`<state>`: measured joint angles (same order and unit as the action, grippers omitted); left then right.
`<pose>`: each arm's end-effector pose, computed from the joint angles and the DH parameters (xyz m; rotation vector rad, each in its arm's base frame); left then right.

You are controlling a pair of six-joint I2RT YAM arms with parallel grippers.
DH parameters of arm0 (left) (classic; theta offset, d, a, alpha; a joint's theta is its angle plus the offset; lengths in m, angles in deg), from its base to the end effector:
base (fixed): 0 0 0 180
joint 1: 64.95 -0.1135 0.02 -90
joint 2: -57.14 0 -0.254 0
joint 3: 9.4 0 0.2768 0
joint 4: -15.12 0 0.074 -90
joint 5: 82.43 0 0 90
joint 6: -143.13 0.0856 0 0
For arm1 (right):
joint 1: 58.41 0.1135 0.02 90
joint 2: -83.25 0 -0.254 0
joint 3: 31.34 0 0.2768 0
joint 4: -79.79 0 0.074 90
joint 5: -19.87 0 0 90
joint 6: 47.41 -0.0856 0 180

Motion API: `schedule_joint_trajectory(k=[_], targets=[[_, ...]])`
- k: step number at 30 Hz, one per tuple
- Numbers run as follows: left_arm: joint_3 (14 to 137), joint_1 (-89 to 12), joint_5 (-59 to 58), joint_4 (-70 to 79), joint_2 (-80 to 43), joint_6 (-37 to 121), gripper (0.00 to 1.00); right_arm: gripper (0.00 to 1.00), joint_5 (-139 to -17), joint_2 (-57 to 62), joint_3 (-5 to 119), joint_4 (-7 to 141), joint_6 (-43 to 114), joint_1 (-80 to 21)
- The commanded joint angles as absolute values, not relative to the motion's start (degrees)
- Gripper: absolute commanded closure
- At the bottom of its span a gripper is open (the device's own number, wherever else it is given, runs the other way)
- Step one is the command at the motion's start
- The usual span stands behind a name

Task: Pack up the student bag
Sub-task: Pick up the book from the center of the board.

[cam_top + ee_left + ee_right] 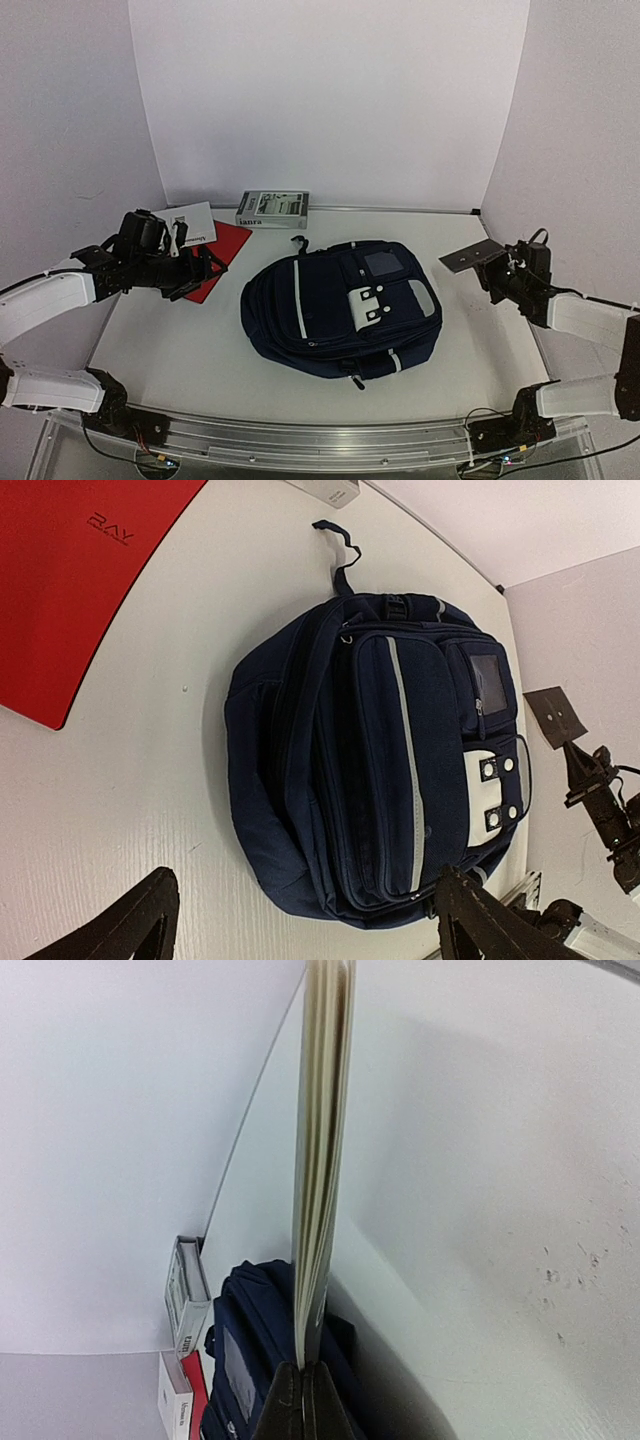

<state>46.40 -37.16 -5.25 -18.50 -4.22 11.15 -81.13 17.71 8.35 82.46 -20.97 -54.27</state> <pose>0.2528 -0.1547 0.2101 -0.1688 2.3896 -0.8704 0.3072 0.0386 0.1618 0.9213 1.8826 0.9358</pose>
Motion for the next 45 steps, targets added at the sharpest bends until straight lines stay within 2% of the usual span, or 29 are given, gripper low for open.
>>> schedule_joint_trajectory(k=[1,8,19,26,36,39,45], targets=[[49.33,-37.44,-4.72,-18.43,-3.41,11.75,0.12,1.00,-85.63,21.11,16.25,76.85,-14.78,-54.51],[49.36,-37.44,-9.00,-15.10,-4.15,12.84,0.11,1.00,-97.03,18.87,27.52,69.60,-9.17,-50.98],[49.94,-37.33,-29.26,-0.98,-8.32,14.92,0.07,1.00,-105.41,4.70,43.76,68.62,-2.11,-28.64],[50.43,-36.22,-37.07,9.39,-10.19,12.83,0.04,1.00,-113.95,-2.05,49.53,72.79,-1.07,-20.73],[53.22,-34.46,-41.97,13.80,-14.24,12.60,0.04,1.00,-118.60,-5.85,54.18,74.16,1.43,-14.12],[52.62,-34.37,-44.17,18.67,-15.01,10.10,0.09,1.00,-119.65,-6.33,54.46,74.71,1.87,-13.04],[49.95,-34.37,-46.53,28.15,-15.07,4.75,0.39,1.00,-119.82,-7.10,54.03,74.74,2.22,-12.83]])
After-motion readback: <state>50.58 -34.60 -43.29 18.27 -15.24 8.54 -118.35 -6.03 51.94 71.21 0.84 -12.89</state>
